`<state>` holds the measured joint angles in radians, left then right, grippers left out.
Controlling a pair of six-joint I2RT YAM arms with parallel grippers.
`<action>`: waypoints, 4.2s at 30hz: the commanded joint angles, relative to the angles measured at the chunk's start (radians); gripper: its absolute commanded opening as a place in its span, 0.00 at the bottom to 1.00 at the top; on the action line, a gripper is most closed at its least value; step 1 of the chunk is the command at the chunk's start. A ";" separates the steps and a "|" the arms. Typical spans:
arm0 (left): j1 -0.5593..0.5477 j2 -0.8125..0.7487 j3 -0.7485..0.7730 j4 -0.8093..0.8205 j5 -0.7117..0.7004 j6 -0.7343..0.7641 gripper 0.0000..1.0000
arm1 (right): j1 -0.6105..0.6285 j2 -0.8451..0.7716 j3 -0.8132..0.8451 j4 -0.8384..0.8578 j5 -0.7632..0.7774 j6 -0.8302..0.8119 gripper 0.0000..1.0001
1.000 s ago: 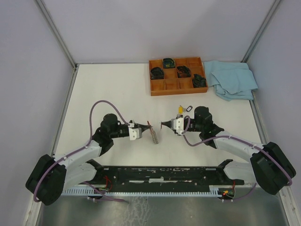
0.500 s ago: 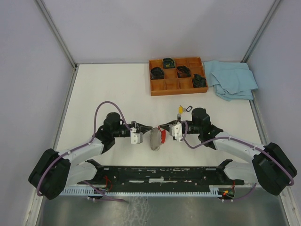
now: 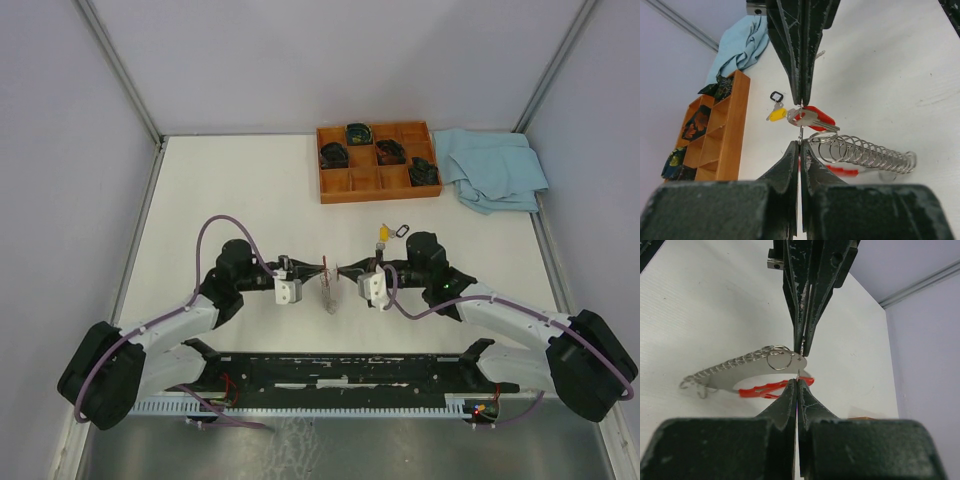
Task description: Put the keys on the keyring
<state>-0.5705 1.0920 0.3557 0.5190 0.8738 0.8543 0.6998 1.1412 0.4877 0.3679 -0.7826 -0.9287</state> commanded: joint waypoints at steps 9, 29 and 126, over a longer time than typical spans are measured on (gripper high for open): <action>0.003 -0.048 -0.013 0.190 -0.003 -0.133 0.03 | 0.015 -0.020 0.038 0.049 0.065 0.001 0.01; 0.003 -0.034 -0.001 0.150 0.008 -0.124 0.03 | 0.031 -0.014 0.041 0.077 0.063 0.022 0.01; 0.002 -0.019 0.019 0.107 0.029 -0.112 0.03 | 0.087 0.000 0.092 -0.056 0.138 0.028 0.01</action>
<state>-0.5705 1.0801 0.3397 0.5957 0.8925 0.7467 0.7795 1.1400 0.5282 0.3111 -0.6453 -0.9131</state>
